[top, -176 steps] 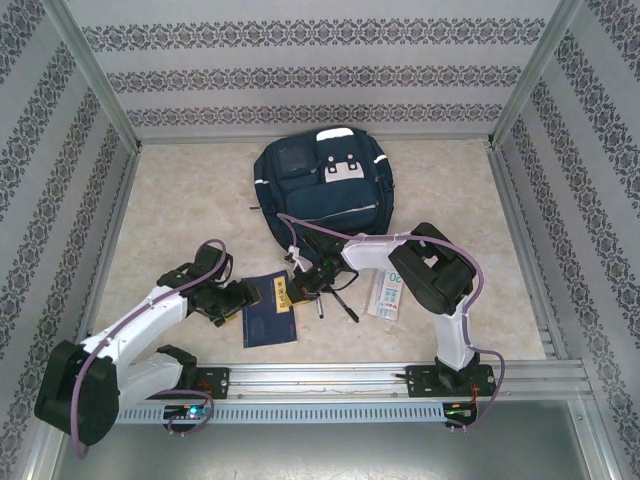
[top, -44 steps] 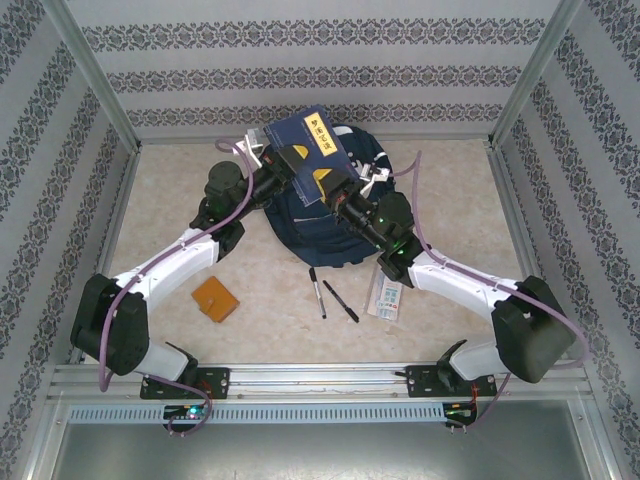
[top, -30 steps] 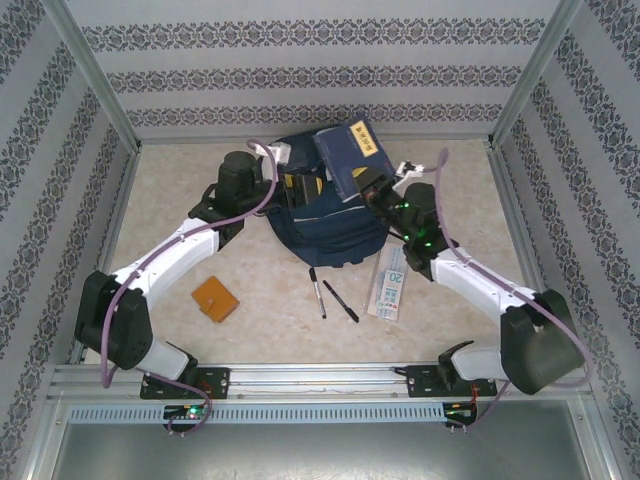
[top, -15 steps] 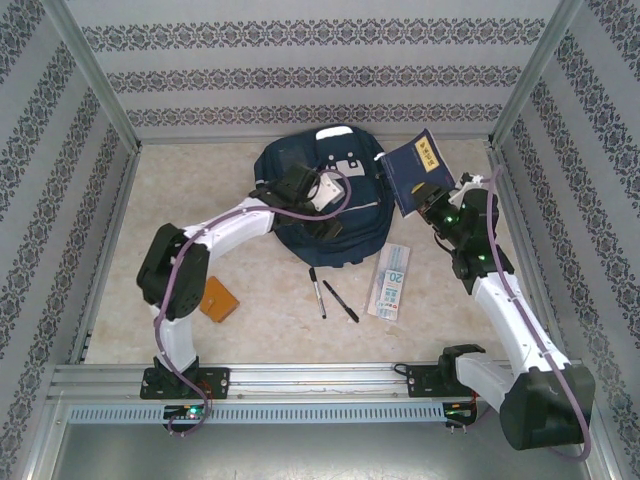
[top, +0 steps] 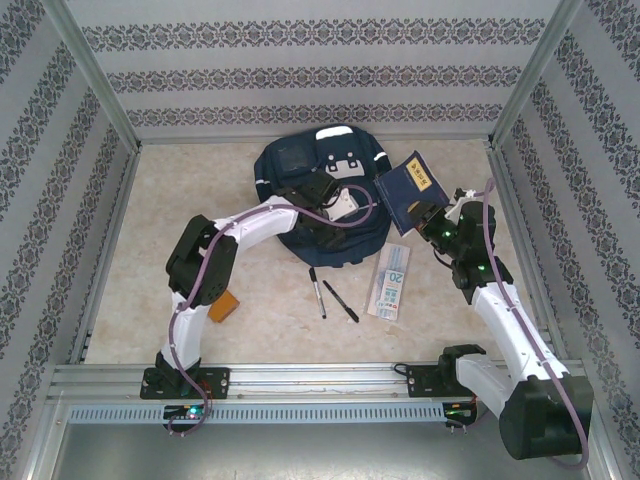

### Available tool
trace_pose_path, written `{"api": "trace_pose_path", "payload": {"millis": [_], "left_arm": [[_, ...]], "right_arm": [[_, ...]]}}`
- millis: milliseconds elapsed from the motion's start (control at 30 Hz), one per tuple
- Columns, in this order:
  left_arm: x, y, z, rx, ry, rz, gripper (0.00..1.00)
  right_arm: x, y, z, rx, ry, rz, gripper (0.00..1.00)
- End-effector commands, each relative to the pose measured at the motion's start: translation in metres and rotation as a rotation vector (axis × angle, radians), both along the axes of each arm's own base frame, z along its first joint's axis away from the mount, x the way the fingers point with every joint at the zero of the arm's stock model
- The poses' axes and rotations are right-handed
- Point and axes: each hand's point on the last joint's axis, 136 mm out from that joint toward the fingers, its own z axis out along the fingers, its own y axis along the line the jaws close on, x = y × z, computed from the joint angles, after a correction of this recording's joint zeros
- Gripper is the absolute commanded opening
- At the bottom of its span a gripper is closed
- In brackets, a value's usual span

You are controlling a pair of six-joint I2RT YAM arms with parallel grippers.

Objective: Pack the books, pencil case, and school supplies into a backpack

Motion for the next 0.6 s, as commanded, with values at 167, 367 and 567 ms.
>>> {"api": "trace_pose_path", "payload": {"millis": [167, 367, 567], "left_arm": [[0.019, 0.005, 0.013, 0.063, -0.004, 0.08, 0.03], [0.029, 0.005, 0.052, 0.025, -0.073, 0.112, 0.0], [0.055, 0.014, 0.127, -0.1, -0.239, 0.201, 0.0]], "right_arm": [[-0.007, 0.011, 0.011, 0.05, -0.045, 0.063, 0.0], [-0.022, 0.023, -0.005, 0.113, 0.036, 0.124, 0.0], [-0.05, 0.039, -0.016, 0.241, 0.187, 0.199, 0.0]]}}
